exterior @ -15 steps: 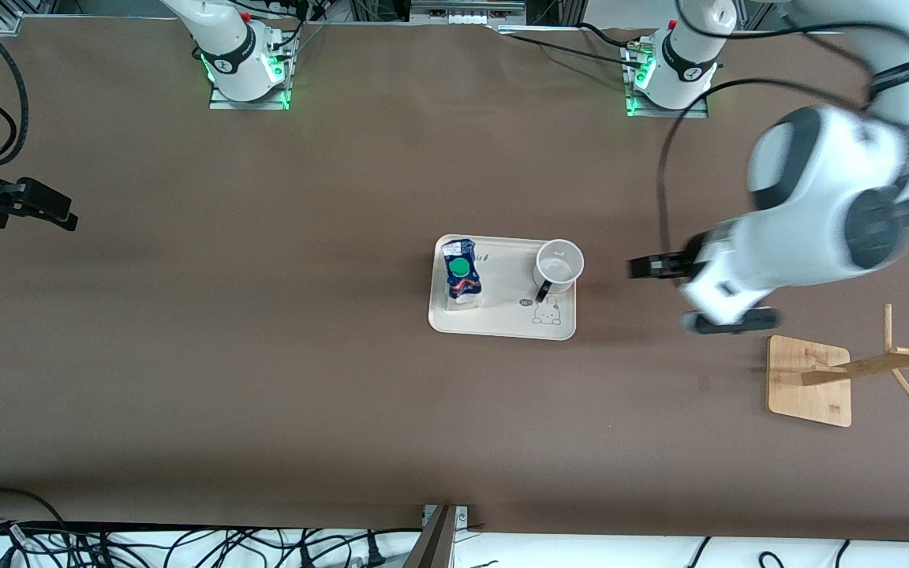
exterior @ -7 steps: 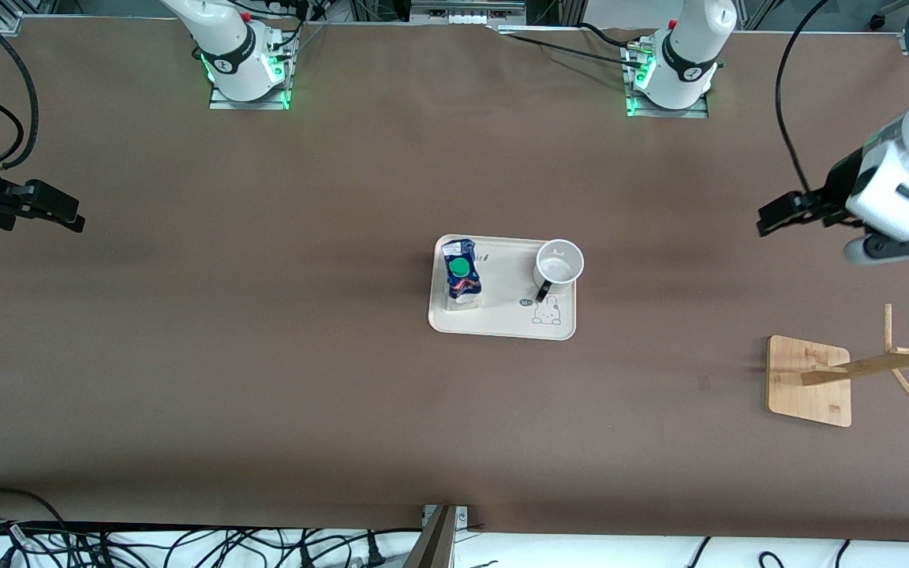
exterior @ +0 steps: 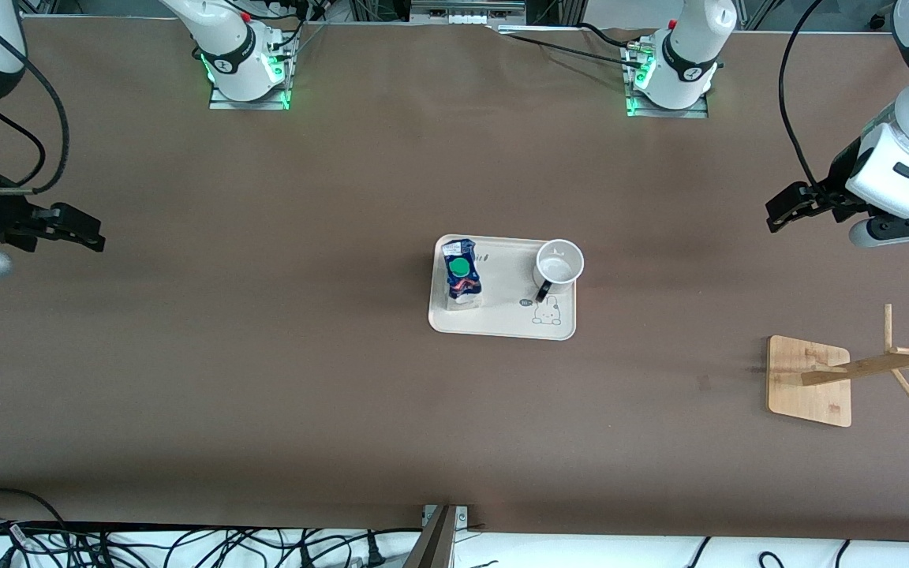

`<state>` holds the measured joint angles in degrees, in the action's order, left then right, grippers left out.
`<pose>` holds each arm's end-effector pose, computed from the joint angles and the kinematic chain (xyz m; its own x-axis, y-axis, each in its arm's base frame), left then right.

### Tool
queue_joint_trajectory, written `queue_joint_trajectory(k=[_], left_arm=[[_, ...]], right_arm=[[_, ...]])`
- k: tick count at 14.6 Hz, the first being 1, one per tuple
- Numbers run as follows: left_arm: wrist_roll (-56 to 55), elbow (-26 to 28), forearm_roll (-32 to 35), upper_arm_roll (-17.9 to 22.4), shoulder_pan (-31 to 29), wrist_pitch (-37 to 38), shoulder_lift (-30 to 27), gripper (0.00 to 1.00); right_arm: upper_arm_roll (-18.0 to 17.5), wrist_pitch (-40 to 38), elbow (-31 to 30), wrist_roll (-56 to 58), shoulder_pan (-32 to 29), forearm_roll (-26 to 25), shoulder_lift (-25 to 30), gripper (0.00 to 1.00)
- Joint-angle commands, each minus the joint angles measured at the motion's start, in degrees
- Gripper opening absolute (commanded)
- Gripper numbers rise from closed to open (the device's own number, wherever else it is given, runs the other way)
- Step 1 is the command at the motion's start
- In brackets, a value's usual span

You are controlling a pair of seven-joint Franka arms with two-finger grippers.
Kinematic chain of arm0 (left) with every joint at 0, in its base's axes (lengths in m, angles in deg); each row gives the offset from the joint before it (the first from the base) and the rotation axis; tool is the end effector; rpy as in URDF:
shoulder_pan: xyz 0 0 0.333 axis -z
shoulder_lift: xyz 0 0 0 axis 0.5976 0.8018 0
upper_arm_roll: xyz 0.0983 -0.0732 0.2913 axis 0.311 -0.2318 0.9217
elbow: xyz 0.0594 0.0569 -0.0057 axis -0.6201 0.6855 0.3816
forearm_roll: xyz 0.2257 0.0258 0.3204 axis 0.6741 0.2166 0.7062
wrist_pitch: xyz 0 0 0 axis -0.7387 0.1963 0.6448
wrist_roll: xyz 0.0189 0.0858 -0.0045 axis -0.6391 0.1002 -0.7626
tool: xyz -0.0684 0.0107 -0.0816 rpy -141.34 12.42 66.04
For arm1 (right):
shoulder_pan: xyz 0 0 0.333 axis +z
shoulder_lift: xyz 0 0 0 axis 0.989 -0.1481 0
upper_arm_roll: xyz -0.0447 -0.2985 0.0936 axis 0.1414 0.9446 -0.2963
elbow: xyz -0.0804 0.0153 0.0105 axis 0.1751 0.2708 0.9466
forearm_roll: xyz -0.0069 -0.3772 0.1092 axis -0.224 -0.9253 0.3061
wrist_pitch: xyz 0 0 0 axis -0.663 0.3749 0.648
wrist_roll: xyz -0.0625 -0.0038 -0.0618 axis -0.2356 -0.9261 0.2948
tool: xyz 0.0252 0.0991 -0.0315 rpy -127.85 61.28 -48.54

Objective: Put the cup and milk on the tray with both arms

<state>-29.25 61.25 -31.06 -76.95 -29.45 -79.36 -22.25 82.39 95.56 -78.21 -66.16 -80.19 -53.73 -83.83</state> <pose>0.5642 -0.0414 0.5722 0.9859 0.1668 0.0134 0.1671 -0.9854 -0.0317 0.6192 0.0128 0.5755 0.9997 0.0215 0.0081 0.0214 -0.9997 0.0090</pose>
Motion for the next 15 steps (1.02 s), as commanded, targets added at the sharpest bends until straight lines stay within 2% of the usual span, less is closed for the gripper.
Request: queue_joint_trajectory(k=[1, 7, 11, 15], left_arm=[[0.5, 1.0, 1.3, -0.4, -0.1, -0.7, -1.2, 1.0], [0.5, -0.8, 1.3, -0.4, -0.1, -0.4, -0.6, 1.0], [0.7, -3.3, 1.1, -0.4, -0.5, -0.4, 1.0, 1.0], [2.7, -4.1, 1.1, -0.4, -0.5, 0.5, 2.1, 1.0]], right_arm=[[0.1, -2.0, 4.0, -0.1, 0.1, -0.8, 0.1, 1.0], [0.3, -5.9, 4.9, -0.3, -0.1, -0.4, 0.1, 1.0], [0.2, -11.6, 6.4, -0.9, 0.2, -1.2, 0.1, 1.0], [2.0, -12.5, 6.5, -0.1, -0.5, -1.1, 0.1, 1.0]])
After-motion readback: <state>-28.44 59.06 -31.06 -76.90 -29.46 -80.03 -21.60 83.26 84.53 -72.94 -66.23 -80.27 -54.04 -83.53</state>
